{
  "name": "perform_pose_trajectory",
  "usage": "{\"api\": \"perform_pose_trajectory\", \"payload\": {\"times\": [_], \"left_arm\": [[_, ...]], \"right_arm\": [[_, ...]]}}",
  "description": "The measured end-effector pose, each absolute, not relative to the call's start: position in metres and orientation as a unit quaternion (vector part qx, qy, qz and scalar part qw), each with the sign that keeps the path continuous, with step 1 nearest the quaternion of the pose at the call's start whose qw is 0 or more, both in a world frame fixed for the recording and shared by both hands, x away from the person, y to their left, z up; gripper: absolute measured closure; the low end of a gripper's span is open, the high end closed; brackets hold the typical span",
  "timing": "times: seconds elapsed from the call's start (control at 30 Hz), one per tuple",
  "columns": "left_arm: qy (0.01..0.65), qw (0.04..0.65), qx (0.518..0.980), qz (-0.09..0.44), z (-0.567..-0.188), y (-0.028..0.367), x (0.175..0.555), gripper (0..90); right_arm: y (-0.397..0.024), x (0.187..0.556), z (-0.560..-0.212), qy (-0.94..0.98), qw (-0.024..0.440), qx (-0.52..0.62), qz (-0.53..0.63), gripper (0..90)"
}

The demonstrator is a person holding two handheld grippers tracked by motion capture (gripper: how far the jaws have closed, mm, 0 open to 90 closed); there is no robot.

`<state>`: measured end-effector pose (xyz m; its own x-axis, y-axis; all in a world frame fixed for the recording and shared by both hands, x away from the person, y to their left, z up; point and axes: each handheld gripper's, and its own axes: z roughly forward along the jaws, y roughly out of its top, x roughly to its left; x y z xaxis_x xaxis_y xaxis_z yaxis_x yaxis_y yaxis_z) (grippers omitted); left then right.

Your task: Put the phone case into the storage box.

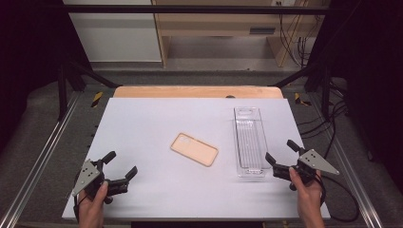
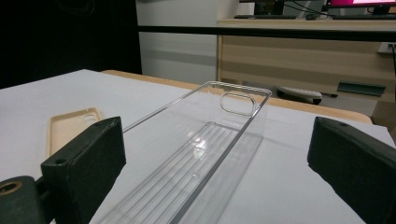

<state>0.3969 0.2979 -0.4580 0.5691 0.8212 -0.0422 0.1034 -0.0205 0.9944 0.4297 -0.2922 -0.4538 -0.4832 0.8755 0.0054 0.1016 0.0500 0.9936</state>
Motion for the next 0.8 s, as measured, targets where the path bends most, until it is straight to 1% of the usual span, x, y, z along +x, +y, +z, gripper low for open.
{"api": "perform_pose_trajectory", "payload": {"times": [0.3,0.8], "left_arm": [[0.371,0.596,0.645,0.302,-0.458,0.299,0.398,1.1],[0.366,0.594,0.650,0.301,-0.458,0.297,0.398,1.1]], "right_arm": [[-0.292,0.428,-0.454,0.637,0.337,0.385,0.577,4.1],[-0.278,0.423,-0.446,0.632,0.349,0.402,0.563,3.1]]}}
